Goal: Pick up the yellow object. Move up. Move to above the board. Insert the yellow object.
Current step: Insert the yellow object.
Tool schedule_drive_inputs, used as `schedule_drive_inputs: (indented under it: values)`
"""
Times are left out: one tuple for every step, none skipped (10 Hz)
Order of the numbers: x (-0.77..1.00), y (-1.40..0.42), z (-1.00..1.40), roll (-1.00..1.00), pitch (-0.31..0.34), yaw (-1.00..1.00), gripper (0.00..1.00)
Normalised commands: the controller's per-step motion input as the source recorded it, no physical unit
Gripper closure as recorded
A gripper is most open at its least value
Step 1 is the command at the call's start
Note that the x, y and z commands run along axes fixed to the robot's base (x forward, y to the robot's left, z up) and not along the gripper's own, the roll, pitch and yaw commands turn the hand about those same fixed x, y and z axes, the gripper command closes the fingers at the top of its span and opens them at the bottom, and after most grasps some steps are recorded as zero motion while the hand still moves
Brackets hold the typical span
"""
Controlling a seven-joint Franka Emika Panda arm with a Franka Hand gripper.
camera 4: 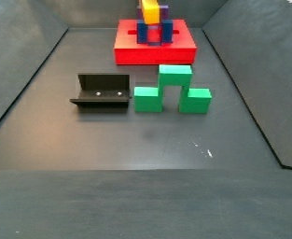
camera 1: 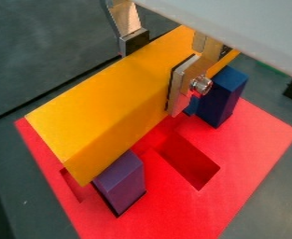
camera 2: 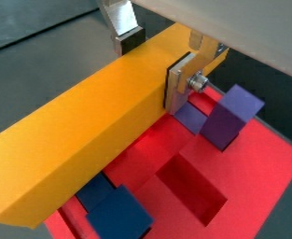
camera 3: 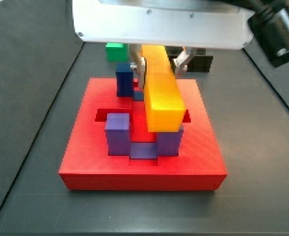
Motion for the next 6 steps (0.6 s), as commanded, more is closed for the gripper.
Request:
schedule_drive_inputs:
  values:
    - [-0.2,-0.17,0.0,0.0,-0.02,0.4,1.0]
    - [-0.22,-0.15,-0.03,0.08,-0.017,0.13,1.0]
    - [-0.25,-0.09,-0.06,0.11,-0.004,0.0,1.0]
    - [-0.2,-0.07,-0.01,0.11,0.0,-0.02,1.0]
    - [-0.1,-0.02,0.0,0.17,0.0,-0.13,1.0]
    - [-0.07,0.0,0.0,0.27,0.01,-0.25,1.0]
